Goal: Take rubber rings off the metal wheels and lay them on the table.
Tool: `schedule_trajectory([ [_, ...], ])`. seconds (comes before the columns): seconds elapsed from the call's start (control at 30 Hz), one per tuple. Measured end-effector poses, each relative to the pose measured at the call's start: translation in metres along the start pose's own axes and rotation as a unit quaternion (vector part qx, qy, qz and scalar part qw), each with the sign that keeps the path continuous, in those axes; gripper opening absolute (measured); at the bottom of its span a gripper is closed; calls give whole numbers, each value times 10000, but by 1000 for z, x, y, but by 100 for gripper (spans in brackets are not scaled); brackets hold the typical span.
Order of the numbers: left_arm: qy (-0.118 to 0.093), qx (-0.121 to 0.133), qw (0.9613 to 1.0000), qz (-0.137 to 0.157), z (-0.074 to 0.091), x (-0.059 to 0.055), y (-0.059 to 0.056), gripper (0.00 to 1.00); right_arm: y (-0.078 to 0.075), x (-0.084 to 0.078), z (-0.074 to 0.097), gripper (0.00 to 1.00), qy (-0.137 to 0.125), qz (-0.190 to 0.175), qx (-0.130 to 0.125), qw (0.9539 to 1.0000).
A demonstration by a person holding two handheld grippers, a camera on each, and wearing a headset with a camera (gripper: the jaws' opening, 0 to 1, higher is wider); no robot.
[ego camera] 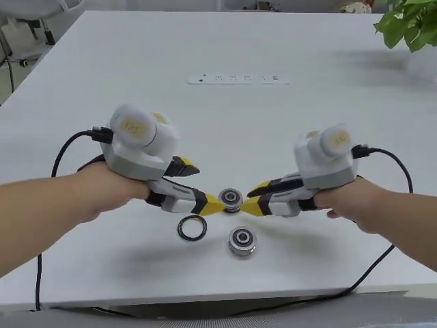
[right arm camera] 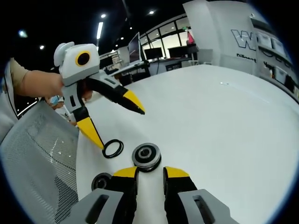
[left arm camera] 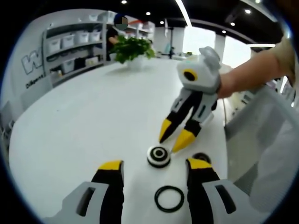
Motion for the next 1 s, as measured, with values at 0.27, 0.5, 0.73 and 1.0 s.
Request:
schedule_trajectory([
  [0.27,63,-98,9999,-50,-13,0,-3,47,-2,-2,-5,16,18,133,42,9999],
  [0.5,139,-168,9997,-109,-24,-1,-4,40,1,-1,-5,13,34,352,26,9994],
  [0.73,164,-230,9995,-159,-33,0,-3,35,4,-1,-3,10,25,397,8,9992],
  [1.0,207,-247,9991,-271,-38,-2,-4,26,1,-1,-5,9,42,510,13,9987],
])
Point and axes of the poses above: the centre of the closed fingertips' face, and the gripper's own axes: z roughly backward along the fingers, y roughly to its left, x roughly out of its top, the point moved 10 cm from there along z, roughly backward along the fingers, and after that the axes turned 3 degrees about -z, right-handed, at the moved point
